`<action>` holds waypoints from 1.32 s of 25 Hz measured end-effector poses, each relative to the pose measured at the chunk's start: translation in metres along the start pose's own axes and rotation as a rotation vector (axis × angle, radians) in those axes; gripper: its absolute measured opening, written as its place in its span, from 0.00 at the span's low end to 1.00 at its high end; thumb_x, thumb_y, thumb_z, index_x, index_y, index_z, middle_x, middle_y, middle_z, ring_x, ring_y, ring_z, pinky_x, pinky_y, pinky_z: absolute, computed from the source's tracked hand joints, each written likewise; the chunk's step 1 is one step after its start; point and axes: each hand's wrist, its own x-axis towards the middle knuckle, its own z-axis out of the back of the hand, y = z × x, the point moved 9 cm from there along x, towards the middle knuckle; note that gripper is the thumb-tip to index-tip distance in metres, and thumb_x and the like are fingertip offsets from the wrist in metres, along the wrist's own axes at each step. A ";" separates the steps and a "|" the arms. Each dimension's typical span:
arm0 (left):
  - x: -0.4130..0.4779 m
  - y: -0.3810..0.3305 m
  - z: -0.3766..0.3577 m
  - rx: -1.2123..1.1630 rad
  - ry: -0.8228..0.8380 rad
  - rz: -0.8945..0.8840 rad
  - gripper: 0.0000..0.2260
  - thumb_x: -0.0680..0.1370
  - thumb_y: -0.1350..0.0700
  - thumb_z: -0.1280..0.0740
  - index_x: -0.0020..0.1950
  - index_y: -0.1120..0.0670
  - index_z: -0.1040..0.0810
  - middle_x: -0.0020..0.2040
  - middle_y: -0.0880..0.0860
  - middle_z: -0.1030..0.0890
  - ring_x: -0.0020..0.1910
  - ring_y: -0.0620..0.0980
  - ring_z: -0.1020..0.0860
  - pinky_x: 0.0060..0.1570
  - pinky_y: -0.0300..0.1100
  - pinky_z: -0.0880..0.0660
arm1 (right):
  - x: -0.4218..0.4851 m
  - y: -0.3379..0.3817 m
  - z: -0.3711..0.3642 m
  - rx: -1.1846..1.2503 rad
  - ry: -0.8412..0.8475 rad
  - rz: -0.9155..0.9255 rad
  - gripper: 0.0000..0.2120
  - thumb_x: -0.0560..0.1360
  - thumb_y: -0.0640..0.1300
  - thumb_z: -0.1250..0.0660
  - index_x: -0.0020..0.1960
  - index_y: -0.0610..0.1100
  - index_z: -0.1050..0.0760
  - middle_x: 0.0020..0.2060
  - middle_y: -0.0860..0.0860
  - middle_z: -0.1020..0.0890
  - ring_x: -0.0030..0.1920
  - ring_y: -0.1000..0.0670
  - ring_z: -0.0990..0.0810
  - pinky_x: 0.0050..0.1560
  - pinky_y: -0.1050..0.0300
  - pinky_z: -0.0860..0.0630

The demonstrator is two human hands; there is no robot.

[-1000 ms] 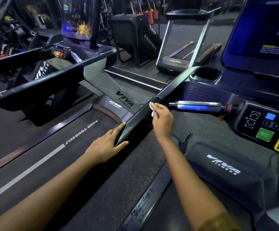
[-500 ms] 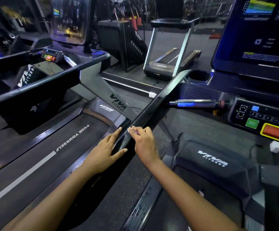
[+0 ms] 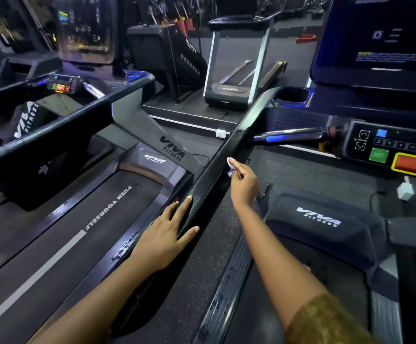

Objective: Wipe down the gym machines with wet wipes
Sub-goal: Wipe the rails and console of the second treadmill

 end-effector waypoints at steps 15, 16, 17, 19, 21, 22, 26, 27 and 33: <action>0.000 -0.001 0.001 -0.018 -0.002 -0.004 0.30 0.78 0.36 0.47 0.74 0.34 0.60 0.76 0.45 0.46 0.71 0.48 0.36 0.66 0.43 0.36 | 0.023 0.013 0.015 -0.049 -0.069 0.139 0.17 0.69 0.27 0.37 0.51 0.40 0.18 0.46 0.46 0.17 0.46 0.49 0.19 0.49 0.71 0.29; -0.001 -0.001 0.001 -0.018 -0.003 -0.002 0.29 0.78 0.36 0.47 0.74 0.34 0.60 0.76 0.44 0.46 0.71 0.48 0.36 0.66 0.42 0.36 | 0.045 0.011 0.008 -0.103 -0.052 0.140 0.17 0.69 0.27 0.38 0.51 0.40 0.18 0.46 0.44 0.17 0.45 0.47 0.19 0.48 0.71 0.30; -0.001 -0.001 0.002 -0.017 -0.002 -0.001 0.29 0.78 0.36 0.47 0.74 0.34 0.60 0.76 0.44 0.46 0.71 0.48 0.36 0.66 0.42 0.35 | 0.061 0.007 -0.001 -0.160 -0.013 0.150 0.17 0.70 0.27 0.38 0.52 0.40 0.18 0.46 0.44 0.17 0.45 0.45 0.19 0.48 0.70 0.30; -0.001 -0.001 0.003 -0.011 0.005 0.002 0.29 0.78 0.36 0.48 0.74 0.33 0.61 0.76 0.44 0.46 0.71 0.48 0.36 0.65 0.43 0.34 | 0.070 0.001 -0.016 -0.263 0.065 0.168 0.15 0.72 0.29 0.38 0.52 0.41 0.18 0.48 0.46 0.18 0.46 0.45 0.20 0.49 0.64 0.28; -0.001 -0.002 0.002 -0.013 0.008 0.005 0.29 0.78 0.36 0.48 0.74 0.33 0.61 0.76 0.44 0.46 0.71 0.48 0.36 0.65 0.43 0.34 | 0.051 0.013 -0.022 -0.358 0.099 0.253 0.13 0.73 0.33 0.39 0.51 0.41 0.18 0.47 0.47 0.19 0.45 0.45 0.23 0.47 0.58 0.26; -0.001 -0.002 0.002 -0.014 0.007 0.006 0.29 0.78 0.36 0.48 0.74 0.33 0.61 0.76 0.44 0.46 0.71 0.48 0.36 0.66 0.43 0.34 | 0.033 0.028 -0.024 -0.421 0.096 0.362 0.13 0.73 0.33 0.39 0.50 0.41 0.17 0.46 0.47 0.18 0.43 0.45 0.24 0.42 0.59 0.28; -0.001 -0.002 0.003 -0.013 -0.011 0.009 0.29 0.78 0.37 0.47 0.74 0.34 0.60 0.75 0.45 0.45 0.71 0.47 0.36 0.64 0.42 0.34 | -0.055 0.066 -0.022 -0.507 0.122 0.604 0.13 0.70 0.31 0.35 0.48 0.43 0.17 0.43 0.50 0.17 0.38 0.49 0.25 0.38 0.65 0.33; -0.001 -0.002 0.003 -0.012 -0.014 0.008 0.29 0.78 0.37 0.46 0.74 0.34 0.60 0.75 0.45 0.44 0.70 0.47 0.35 0.64 0.42 0.34 | -0.069 0.062 -0.018 -0.437 0.154 0.576 0.14 0.69 0.30 0.33 0.48 0.44 0.17 0.44 0.51 0.17 0.39 0.50 0.24 0.40 0.67 0.32; -0.003 -0.003 0.004 -0.030 -0.010 0.007 0.29 0.79 0.38 0.46 0.75 0.34 0.59 0.74 0.43 0.44 0.69 0.48 0.34 0.62 0.41 0.34 | -0.023 -0.056 0.003 0.373 -0.027 -0.301 0.18 0.74 0.27 0.39 0.53 0.45 0.20 0.50 0.47 0.17 0.42 0.66 0.22 0.46 0.71 0.29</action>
